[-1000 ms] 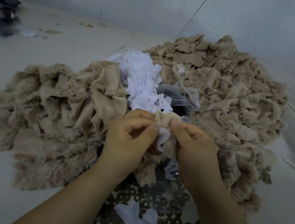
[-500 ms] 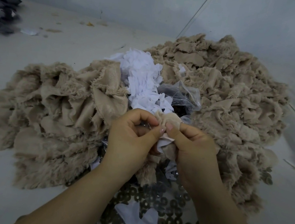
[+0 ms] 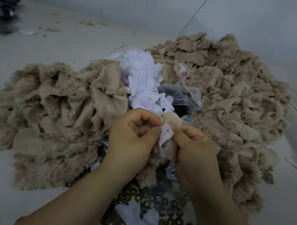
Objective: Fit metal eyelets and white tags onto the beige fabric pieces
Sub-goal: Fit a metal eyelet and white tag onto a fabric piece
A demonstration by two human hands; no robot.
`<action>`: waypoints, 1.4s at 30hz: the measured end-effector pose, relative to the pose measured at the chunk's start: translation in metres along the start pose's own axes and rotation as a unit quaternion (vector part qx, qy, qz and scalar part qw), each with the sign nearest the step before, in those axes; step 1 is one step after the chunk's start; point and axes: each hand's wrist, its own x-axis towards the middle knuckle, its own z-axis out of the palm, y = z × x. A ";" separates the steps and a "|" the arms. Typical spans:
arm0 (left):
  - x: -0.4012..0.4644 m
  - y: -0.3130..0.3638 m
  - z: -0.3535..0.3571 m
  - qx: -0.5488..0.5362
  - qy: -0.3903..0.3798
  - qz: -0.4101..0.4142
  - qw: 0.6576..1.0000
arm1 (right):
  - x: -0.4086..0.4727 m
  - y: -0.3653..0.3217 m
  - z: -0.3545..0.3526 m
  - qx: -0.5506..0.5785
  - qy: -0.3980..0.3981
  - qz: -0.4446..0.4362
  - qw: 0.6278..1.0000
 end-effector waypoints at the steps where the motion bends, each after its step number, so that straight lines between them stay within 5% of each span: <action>1: 0.000 0.000 0.000 0.003 -0.002 0.003 1.000 | -0.001 -0.001 0.001 0.009 -0.003 0.000 1.000; 17: -0.001 -0.005 0.002 0.047 0.021 0.042 0.998 | -0.003 -0.007 0.004 -0.118 0.005 -0.115 0.986; 30: 0.000 -0.010 -0.001 0.070 -0.001 0.050 0.996 | -0.003 -0.006 0.006 -0.145 0.038 -0.108 0.983; 36: 0.002 -0.010 -0.002 0.158 -0.020 0.170 0.972 | -0.003 -0.004 0.007 -0.174 0.072 -0.108 0.976; 42: 0.003 -0.014 -0.004 0.235 0.005 0.188 0.954 | -0.004 -0.005 0.006 -0.193 0.054 -0.113 0.973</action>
